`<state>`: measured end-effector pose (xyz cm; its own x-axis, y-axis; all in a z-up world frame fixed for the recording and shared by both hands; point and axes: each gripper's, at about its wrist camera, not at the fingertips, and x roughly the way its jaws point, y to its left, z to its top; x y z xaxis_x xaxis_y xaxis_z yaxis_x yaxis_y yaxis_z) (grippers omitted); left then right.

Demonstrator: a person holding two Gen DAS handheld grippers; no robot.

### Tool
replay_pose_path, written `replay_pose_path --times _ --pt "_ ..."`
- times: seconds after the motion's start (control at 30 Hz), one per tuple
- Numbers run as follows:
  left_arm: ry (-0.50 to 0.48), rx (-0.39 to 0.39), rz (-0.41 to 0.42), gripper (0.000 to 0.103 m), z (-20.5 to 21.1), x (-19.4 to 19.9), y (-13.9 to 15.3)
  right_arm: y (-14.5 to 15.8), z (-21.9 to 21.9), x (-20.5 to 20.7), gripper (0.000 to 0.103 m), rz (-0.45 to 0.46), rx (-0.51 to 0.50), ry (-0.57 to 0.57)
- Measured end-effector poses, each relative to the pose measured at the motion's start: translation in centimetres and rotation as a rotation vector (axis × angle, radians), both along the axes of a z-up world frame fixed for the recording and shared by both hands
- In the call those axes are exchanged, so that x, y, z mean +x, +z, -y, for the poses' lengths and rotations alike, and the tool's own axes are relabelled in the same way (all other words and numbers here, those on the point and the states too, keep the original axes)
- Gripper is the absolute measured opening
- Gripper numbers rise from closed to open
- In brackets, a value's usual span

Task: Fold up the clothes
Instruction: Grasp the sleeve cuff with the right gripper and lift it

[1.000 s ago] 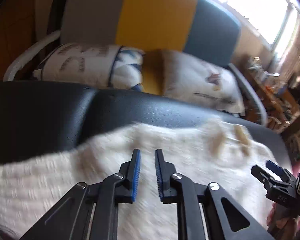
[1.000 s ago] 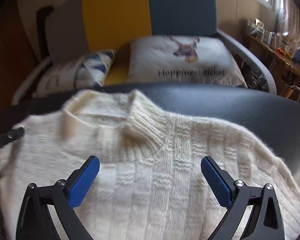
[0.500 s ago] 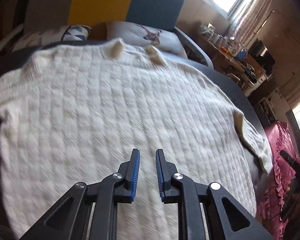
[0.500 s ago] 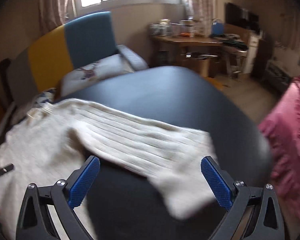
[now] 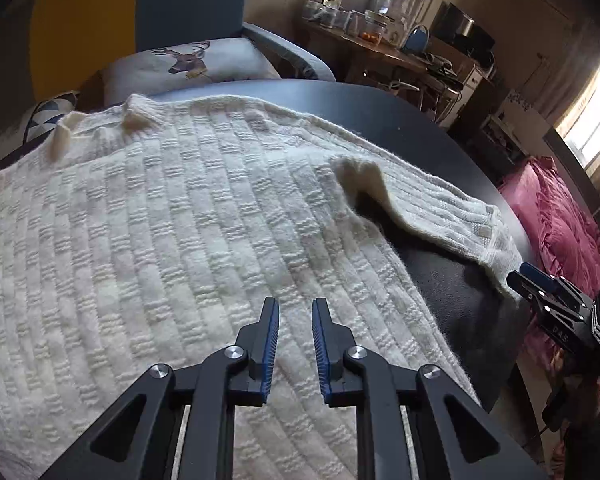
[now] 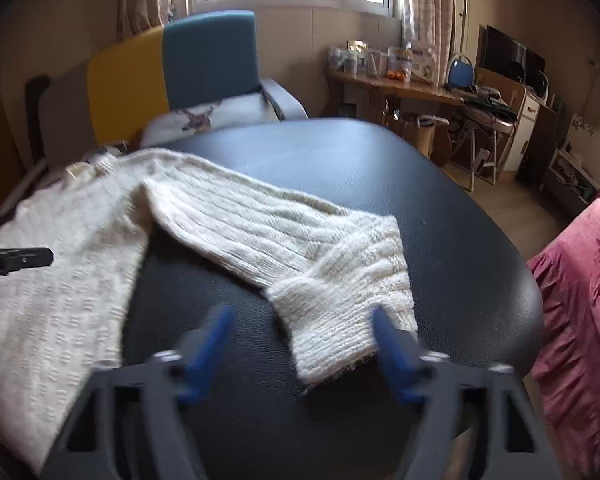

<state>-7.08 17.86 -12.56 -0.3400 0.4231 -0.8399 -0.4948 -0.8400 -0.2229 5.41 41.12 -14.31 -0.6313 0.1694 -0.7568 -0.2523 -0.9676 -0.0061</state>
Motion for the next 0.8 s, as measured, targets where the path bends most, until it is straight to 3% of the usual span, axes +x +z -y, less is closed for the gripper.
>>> replay_pose_path --times 0.1,0.17,0.27,0.3,0.37,0.53,0.67,0.8 --pt "-0.024 -0.015 0.019 0.016 -1.2 0.0 -1.1 -2.0 -0.8 -0.7 0.044 0.067 0.0 -0.015" --pt "-0.022 -0.02 0.036 0.016 -1.5 0.0 -2.0 -2.5 -1.0 -0.3 0.049 0.045 0.009 -0.011" --pt "-0.021 -0.01 0.031 0.018 -1.5 0.2 -2.3 -2.8 -0.8 0.2 0.048 0.025 0.036 0.008" --pt "-0.022 -0.007 0.029 0.018 -1.5 0.3 -2.3 -2.8 -0.9 0.3 0.045 0.027 0.04 0.003" --pt "-0.02 0.003 0.032 0.019 -1.3 0.3 -2.3 -2.6 -1.1 0.2 0.012 0.034 0.047 -0.013" --pt "-0.01 0.034 0.048 0.019 -0.8 0.4 -2.4 0.2 -3.9 1.1 0.012 -0.027 -0.072 -0.059" --pt "-0.013 0.038 0.05 0.019 -0.7 0.3 -2.4 3.3 -8.0 2.4 0.012 -0.136 -0.143 -0.177" --pt "-0.014 0.042 0.053 0.019 -0.6 0.3 -2.5 1.7 -13.9 3.0 0.012 -0.157 -0.302 -0.346"
